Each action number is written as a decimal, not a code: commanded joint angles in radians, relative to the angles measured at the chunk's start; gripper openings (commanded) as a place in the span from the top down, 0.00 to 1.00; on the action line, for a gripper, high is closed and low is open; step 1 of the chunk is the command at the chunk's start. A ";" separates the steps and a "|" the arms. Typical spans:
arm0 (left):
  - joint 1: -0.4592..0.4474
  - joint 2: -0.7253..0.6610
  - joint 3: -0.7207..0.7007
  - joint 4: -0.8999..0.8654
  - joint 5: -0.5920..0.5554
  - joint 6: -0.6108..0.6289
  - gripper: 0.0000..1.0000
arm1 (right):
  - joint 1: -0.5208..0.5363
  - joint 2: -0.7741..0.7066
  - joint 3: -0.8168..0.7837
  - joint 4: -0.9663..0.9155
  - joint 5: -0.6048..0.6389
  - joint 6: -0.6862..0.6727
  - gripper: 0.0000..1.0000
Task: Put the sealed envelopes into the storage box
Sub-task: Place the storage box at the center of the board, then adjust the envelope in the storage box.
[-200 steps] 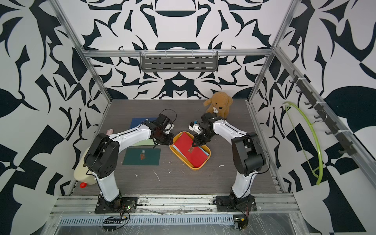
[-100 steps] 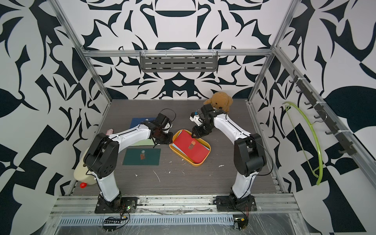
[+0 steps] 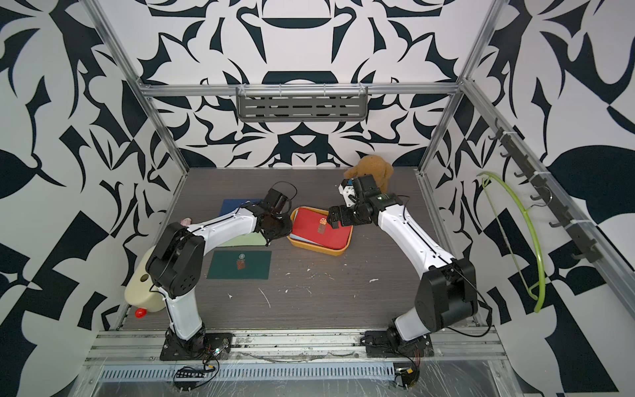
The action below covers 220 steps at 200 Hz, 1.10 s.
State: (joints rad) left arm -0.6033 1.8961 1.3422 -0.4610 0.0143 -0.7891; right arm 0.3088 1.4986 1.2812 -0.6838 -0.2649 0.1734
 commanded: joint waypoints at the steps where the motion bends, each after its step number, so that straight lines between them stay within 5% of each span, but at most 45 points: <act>1: 0.001 0.055 0.040 0.008 -0.014 -0.094 0.85 | -0.005 0.018 0.003 0.029 0.066 0.065 0.01; 30: -0.013 0.047 0.028 0.012 0.001 -0.092 0.81 | -0.005 0.092 0.057 0.073 0.106 0.128 0.19; 67: -0.012 0.007 0.004 0.011 0.028 -0.079 0.63 | 0.010 0.233 0.188 0.130 0.179 0.212 0.53; 139: 0.056 -0.147 -0.012 -0.111 -0.031 -0.021 0.52 | 0.122 0.581 0.620 -0.010 0.290 0.209 0.63; 220: 0.168 -0.334 -0.243 -0.101 -0.027 -0.013 0.53 | 0.193 0.733 0.727 -0.014 0.366 0.202 0.68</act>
State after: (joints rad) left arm -0.4435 1.6108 1.1446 -0.5358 -0.0055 -0.8200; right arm 0.4908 2.2520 1.9663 -0.6777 0.0601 0.3714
